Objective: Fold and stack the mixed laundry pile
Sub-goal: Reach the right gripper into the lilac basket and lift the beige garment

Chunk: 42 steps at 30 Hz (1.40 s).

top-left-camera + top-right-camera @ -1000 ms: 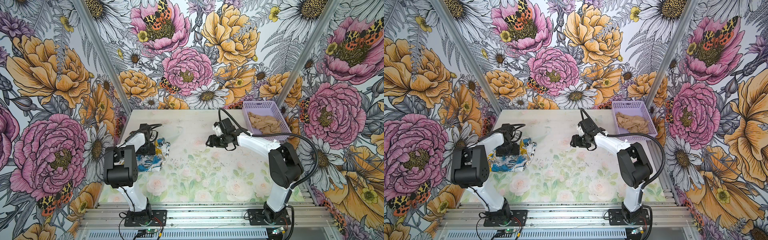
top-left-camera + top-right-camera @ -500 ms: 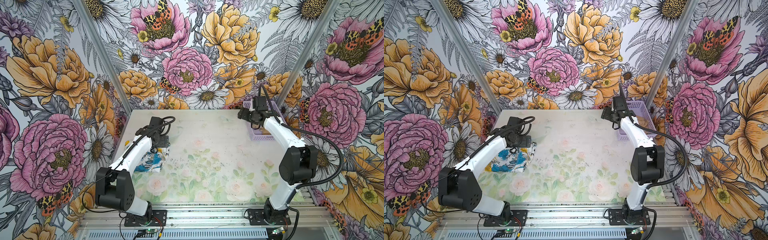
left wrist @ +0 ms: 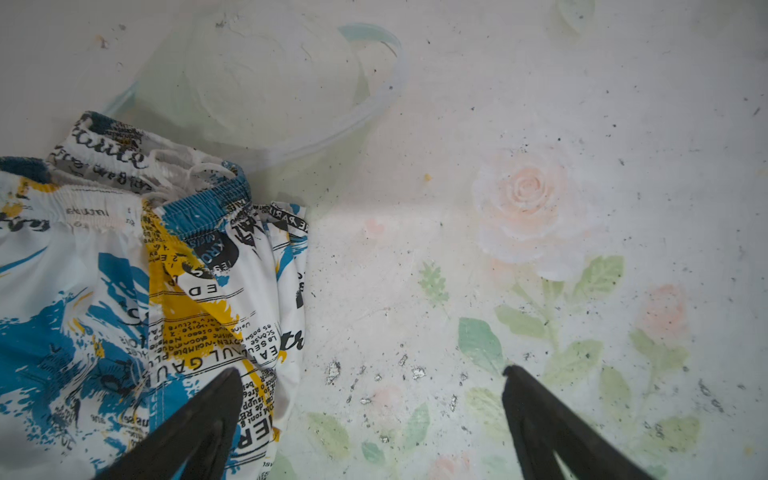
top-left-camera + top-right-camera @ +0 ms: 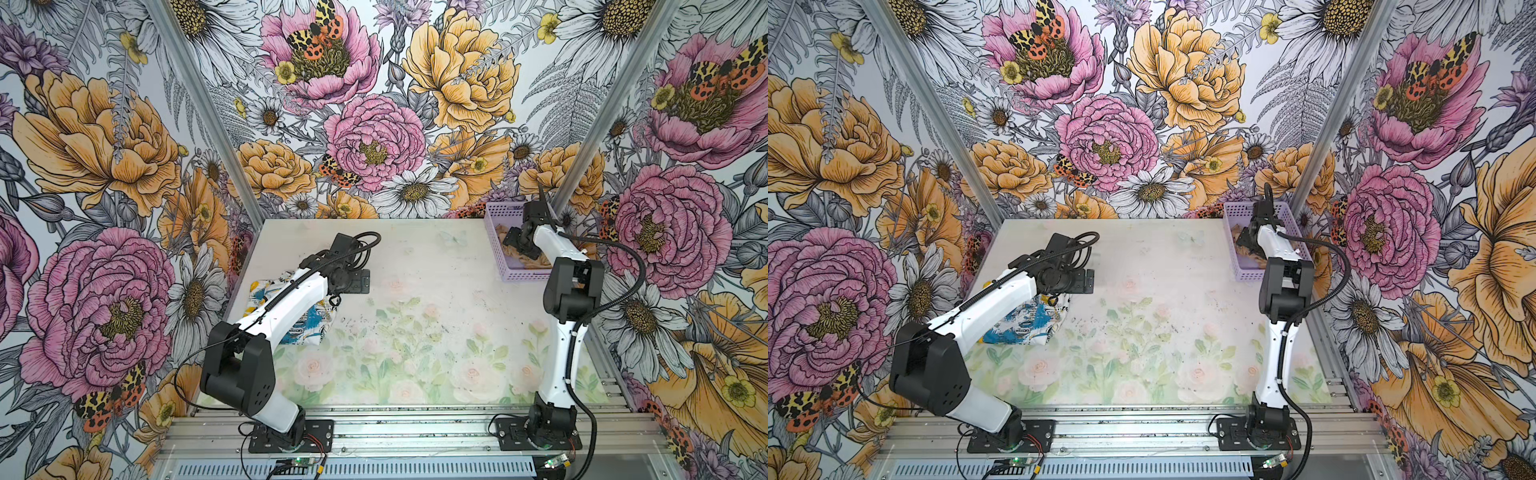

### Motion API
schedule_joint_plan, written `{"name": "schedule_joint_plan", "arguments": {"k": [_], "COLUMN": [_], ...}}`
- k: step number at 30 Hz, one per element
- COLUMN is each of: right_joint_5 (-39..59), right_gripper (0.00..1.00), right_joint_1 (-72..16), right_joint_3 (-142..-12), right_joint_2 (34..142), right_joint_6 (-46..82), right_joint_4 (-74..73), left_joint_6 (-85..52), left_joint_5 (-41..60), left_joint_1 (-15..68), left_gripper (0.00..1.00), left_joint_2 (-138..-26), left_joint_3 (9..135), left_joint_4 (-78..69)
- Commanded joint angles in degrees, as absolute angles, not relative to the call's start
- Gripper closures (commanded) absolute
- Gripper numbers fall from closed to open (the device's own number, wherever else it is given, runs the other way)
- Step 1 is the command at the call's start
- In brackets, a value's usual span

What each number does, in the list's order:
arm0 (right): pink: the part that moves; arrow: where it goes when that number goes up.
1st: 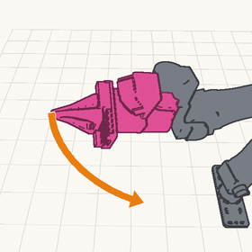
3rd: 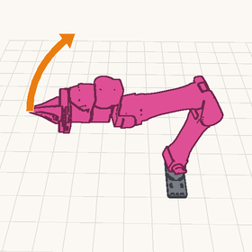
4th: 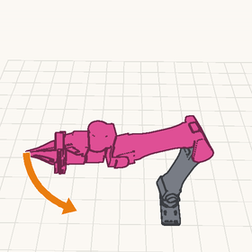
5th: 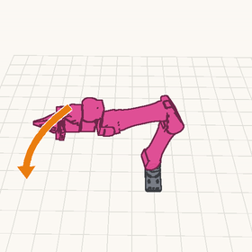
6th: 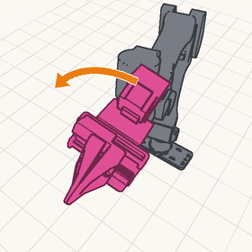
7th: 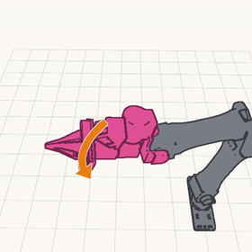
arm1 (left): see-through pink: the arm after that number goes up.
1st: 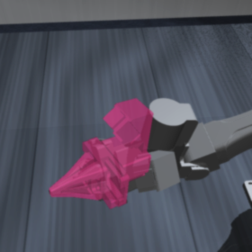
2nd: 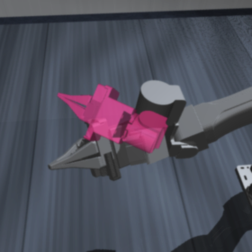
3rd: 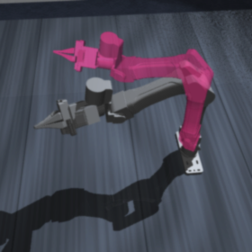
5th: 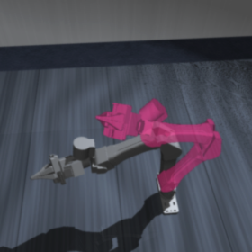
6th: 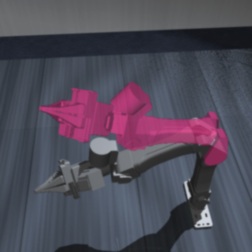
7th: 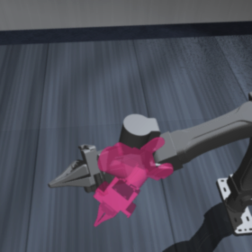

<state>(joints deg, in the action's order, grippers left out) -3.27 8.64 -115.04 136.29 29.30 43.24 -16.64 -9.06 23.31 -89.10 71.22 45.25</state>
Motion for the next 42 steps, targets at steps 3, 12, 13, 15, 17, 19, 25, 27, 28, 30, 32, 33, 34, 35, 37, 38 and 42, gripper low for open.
{"name": "schedule_joint_plan", "arguments": {"k": [3, 12, 13, 15, 17, 19, 25, 27, 28, 30, 32, 33, 34, 35, 37, 38, 42], "right_joint_5": [-2.6, -5.3, -5.4, -5.8, -6.4, -7.1, -5.5, -4.2, -3.3, -1.1, 2.3, 3.6, 5.0, 6.2, 10.4, 12.5, 19.9], "right_gripper": [0.68, 1.00, 1.00, 1.00, 1.00, 1.00, 1.00, 1.00, 1.00, 1.00, 1.00, 1.00, 1.00, 1.00, 1.00, 1.00, 1.00], "right_joint_1": [9.3, 9.1, 8.7, 7.7, 6.3, 4.6, -2.4, -5.2, -7.2, -10.3, -13.5, -15.1, -17.1, -19.1, -21.8, -23.3, -26.5], "right_joint_3": [-118.9, -117.9, -117.6, -117.5, -117.2, -116.9, -116.8, -116.8, -116.7, -116.6, -116.3, -116.1, -115.8, -115.7, -115.3, -115.1, -112.7], "right_joint_2": [136.0, 123.5, 121.3, 117.3, 112.8, 108.6, 98.3, 95.7, 94.4, 92.5, 91.0, 90.5, 90.1, 89.9, 89.4, 89.3, 89.1], "right_joint_6": [30.8, 30.5, 30.2, 29.5, 28.7, 27.7, 24.7, 23.8, 23.3, 23.1, 23.6, 24.0, 24.2, 24.6, 26.3, 27.2, 30.8], "right_joint_4": [43.5, 41.9, 41.7, 41.7, 41.7, 41.7, 41.8, 42.1, 42.2, 42.9, 43.8, 44.2, 44.5, 45.1, 45.2, 45.2, 45.1], "left_joint_6": [-18.3, -20.3, -20.6, -21.0, -21.3, -21.4, -21.9, -22.0, -22.1, -22.4, -22.5, -22.6, -22.7, -22.7, -23.0, -23.1, -24.1], "left_joint_5": [-8.1, -9.1, -9.1, -9.1, -9.2, -9.5, -9.8, -10.5, -10.9, -11.6, -11.6, -13.3, -13.7, -14.3, -15.2, -15.7, -17.3], "left_joint_1": [23.7, 23.8, 23.8, 23.9, 24.0, 24.1, 24.1, 24.0, 24.1, 23.9, 23.7, 23.5, 23.3, 23.2, 22.5, 22.1, 20.0], "left_gripper": [0.01, 0.01, 0.01, 0.01, 0.01, 0.01, 0.01, 0.01, 0.01, 0.01, 0.01, 0.01, 0.01, 0.01, 0.01, 0.01, 0.01], "left_joint_2": [-88.9, -85.8, -85.4, -84.8, -84.2, -83.4, -80.5, -79.4, -78.7, -77.4, -75.9, -75.3, -74.6, -74.0, -72.4, -71.4, -67.5], "left_joint_3": [71.2, 69.5, 69.0, 68.4, 68.1, 67.7, 66.4, 66.0, 65.6, 64.8, 64.0, 63.8, 63.5, 63.1, 62.3, 61.9, 60.1], "left_joint_4": [43.0, 40.8, 40.2, 39.6, 39.1, 38.5, 36.9, 36.6, 36.4, 36.1, 35.8, 35.8, 35.8, 35.8, 35.8, 35.9, 35.9]}}
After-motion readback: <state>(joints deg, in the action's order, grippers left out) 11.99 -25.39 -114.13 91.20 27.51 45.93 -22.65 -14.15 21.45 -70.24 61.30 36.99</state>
